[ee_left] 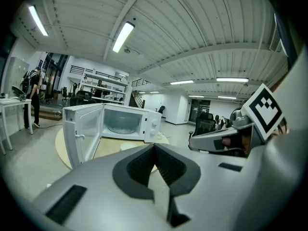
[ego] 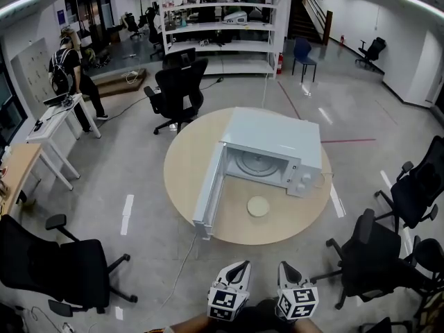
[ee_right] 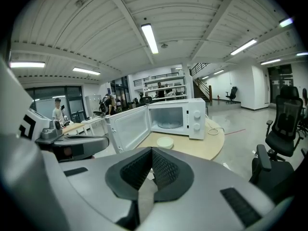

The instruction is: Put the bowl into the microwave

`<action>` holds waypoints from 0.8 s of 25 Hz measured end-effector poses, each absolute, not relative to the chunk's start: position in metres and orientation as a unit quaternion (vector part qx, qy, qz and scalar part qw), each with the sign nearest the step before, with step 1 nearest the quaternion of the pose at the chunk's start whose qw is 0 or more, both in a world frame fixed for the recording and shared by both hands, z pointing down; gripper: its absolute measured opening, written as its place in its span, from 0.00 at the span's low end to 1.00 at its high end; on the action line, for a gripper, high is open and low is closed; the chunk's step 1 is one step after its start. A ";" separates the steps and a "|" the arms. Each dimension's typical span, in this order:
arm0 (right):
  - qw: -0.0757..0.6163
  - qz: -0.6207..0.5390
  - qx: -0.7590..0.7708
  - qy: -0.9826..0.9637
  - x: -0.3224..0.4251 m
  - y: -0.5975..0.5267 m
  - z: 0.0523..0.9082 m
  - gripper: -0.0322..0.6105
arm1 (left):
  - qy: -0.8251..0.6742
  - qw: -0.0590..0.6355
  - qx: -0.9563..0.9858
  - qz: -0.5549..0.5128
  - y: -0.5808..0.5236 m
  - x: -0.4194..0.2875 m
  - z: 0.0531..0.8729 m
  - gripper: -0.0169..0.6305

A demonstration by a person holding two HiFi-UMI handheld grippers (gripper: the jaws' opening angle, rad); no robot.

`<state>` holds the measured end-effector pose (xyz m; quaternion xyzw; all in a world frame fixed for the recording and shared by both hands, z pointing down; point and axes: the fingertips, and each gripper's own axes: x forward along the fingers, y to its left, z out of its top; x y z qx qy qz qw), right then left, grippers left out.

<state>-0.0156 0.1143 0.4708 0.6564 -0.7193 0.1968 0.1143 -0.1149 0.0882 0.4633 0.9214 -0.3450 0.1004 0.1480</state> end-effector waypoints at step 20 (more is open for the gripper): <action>0.122 0.219 0.630 -0.735 0.025 -0.001 0.486 0.07 | -0.384 0.148 0.904 0.119 -0.012 -0.083 0.472 0.10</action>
